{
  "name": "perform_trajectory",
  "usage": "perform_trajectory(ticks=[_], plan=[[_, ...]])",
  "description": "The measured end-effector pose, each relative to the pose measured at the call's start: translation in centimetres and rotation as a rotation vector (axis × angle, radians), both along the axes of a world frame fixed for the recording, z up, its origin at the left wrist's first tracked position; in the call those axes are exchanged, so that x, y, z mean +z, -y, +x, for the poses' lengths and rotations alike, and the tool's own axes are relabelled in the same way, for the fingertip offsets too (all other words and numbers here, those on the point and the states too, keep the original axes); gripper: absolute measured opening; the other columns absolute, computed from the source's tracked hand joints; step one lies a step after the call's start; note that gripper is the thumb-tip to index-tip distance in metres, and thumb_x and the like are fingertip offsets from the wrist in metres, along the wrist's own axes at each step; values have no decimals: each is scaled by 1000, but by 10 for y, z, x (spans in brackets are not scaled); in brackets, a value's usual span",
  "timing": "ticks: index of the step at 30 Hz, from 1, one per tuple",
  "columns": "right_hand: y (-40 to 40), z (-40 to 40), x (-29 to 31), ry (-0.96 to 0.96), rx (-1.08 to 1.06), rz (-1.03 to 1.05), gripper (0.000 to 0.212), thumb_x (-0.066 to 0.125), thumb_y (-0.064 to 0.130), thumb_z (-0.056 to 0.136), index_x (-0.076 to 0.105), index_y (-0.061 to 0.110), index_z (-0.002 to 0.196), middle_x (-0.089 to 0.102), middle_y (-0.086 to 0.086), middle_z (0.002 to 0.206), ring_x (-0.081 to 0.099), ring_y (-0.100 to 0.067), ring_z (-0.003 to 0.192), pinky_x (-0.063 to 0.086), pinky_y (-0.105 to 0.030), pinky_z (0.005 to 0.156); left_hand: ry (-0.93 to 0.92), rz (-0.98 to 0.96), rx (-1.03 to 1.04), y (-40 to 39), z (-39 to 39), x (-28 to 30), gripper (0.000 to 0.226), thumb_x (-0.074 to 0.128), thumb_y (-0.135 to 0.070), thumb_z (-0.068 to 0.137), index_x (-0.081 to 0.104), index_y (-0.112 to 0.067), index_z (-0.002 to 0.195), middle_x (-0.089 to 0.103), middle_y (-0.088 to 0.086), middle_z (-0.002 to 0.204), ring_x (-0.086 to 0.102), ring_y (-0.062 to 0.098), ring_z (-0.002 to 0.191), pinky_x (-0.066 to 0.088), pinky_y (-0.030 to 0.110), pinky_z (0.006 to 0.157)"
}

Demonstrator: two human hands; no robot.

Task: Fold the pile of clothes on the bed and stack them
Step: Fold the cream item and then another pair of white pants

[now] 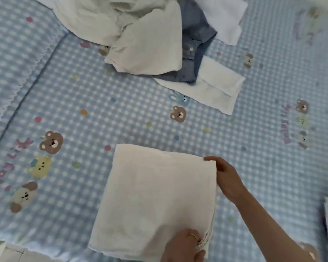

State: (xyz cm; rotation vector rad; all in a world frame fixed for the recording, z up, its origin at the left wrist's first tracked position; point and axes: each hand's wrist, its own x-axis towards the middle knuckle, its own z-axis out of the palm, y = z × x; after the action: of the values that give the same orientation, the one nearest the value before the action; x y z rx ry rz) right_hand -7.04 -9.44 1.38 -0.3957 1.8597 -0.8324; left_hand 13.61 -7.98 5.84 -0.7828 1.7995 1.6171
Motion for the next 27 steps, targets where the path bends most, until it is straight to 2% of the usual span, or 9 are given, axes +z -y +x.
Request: perform_trajectory(ticks=[3,6,9,11,15,19,22,24,27], plan=[[-23,-28,-13,46,-49,39,26,57,-1,88,65,13,108,71,-7,95,65,-13,70,51,-23,58,-19,-102,-174,-46,-33,-21,44,41,-37,95,40,-12,131,38,7,138,41,23,126,29,23,88],[-48,-34,-28,-34,-316,101,21,45,3,96,58,5,113,65,-13,97,64,-16,70,54,-25,58,-58,-374,-182,-58,-33,-37,48,67,-67,65,73,-30,95,69,-12,96,66,6,85,49,13,76],[-88,-4,-44,-335,-191,264,33,38,24,101,50,7,126,61,-12,113,61,-30,99,49,-42,86,-212,-831,401,-34,2,-61,47,60,-56,77,75,-17,98,70,4,103,60,17,95,48,25,81],[-109,36,-51,-299,-96,277,45,36,29,100,36,12,142,56,-9,127,55,-28,113,43,-37,92,78,-1001,768,4,40,-77,55,42,-47,92,61,-4,120,55,21,127,45,31,115,41,43,96],[-118,84,-63,-273,-57,358,64,43,34,97,12,19,151,41,-13,140,45,-30,125,38,-36,97,567,-592,970,63,95,-94,63,67,-29,84,43,3,133,48,31,131,42,42,123,34,49,104],[-109,77,-55,-210,-231,386,48,58,34,90,43,15,131,63,-9,117,59,-30,107,43,-35,88,509,-413,996,86,110,-88,35,74,-21,80,60,3,101,64,23,97,55,29,82,41,37,74],[-102,61,-31,-254,-276,306,35,62,30,88,53,16,118,66,-1,95,62,-25,91,44,-31,76,460,-454,977,93,107,-68,49,68,-44,66,61,-1,88,65,23,87,54,29,76,40,37,71],[-100,39,-11,-309,-272,239,35,61,28,89,52,17,121,67,-2,102,62,-25,93,40,-28,74,380,-483,995,98,86,-48,51,63,-44,54,63,-3,85,62,19,80,54,28,75,39,36,70],[-102,-12,13,-395,-302,163,37,58,24,92,49,12,126,65,-6,110,61,-29,103,42,-31,79,226,-517,1041,101,35,-31,34,78,-29,72,66,-1,89,62,15,77,56,26,74,41,35,66]])
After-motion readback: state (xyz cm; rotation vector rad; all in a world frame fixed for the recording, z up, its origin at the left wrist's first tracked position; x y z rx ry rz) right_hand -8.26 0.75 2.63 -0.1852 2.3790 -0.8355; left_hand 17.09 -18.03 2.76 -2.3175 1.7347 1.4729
